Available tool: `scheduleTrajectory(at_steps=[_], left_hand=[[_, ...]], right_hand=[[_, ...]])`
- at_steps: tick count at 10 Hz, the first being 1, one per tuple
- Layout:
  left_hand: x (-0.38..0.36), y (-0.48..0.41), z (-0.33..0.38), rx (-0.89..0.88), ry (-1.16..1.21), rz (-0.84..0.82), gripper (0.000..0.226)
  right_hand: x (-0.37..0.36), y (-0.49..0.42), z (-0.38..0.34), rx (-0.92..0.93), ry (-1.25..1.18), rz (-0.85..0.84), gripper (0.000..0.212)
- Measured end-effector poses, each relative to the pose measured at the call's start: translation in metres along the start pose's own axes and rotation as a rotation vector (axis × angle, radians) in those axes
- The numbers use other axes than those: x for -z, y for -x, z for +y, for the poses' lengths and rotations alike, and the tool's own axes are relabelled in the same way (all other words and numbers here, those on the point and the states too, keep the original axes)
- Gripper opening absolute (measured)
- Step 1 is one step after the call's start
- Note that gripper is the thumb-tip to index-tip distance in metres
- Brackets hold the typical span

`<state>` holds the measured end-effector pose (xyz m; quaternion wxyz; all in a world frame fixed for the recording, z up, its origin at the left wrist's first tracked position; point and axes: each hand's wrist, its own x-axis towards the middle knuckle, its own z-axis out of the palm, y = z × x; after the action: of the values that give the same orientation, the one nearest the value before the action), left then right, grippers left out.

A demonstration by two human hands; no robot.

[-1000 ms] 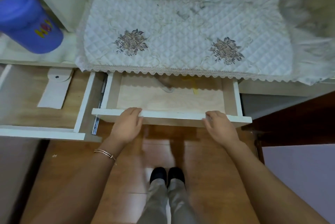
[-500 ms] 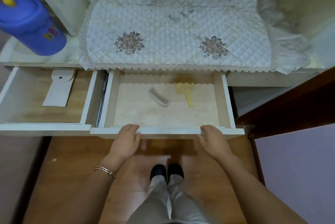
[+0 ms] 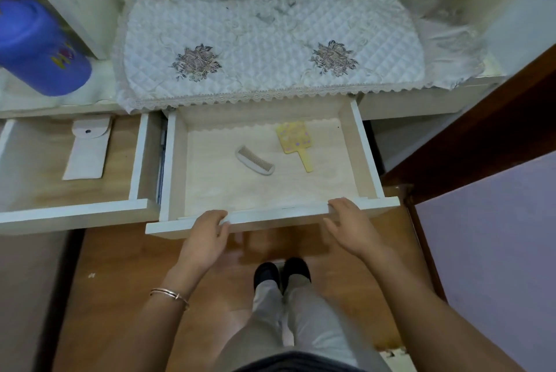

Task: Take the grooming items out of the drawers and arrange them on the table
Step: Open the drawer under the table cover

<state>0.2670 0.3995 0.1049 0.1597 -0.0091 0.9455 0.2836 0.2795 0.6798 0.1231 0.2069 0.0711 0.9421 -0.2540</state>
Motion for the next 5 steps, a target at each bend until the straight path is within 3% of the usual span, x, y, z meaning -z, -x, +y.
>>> scheduleTrajectory(at_steps=[1, 2, 3, 4, 5], left_hand=[[-0.005, 0.018, 0.001, -0.127, -0.045, 0.082, 0.022], [-0.029, 0.042, -0.004, -0.092, -0.010, -0.099, 0.024], [-0.062, 0.052, -0.008, 0.165, 0.070, -0.395, 0.016], [-0.095, 0.054, -0.007, 0.273, 0.132, -0.521, 0.027], [-0.123, 0.049, 0.019, 0.418, 0.131, -0.547, 0.037]], right_hand=[[-0.008, 0.021, 0.009, -0.039, -0.114, 0.091, 0.040], [-0.019, 0.057, 0.038, -0.216, -0.278, 0.085, 0.033], [-0.036, 0.092, 0.087, -0.473, -0.491, -0.013, 0.019], [-0.047, 0.126, 0.144, -0.739, -0.664, -0.092, 0.026], [-0.055, 0.159, 0.201, -0.882, -0.752, -0.123, 0.019]])
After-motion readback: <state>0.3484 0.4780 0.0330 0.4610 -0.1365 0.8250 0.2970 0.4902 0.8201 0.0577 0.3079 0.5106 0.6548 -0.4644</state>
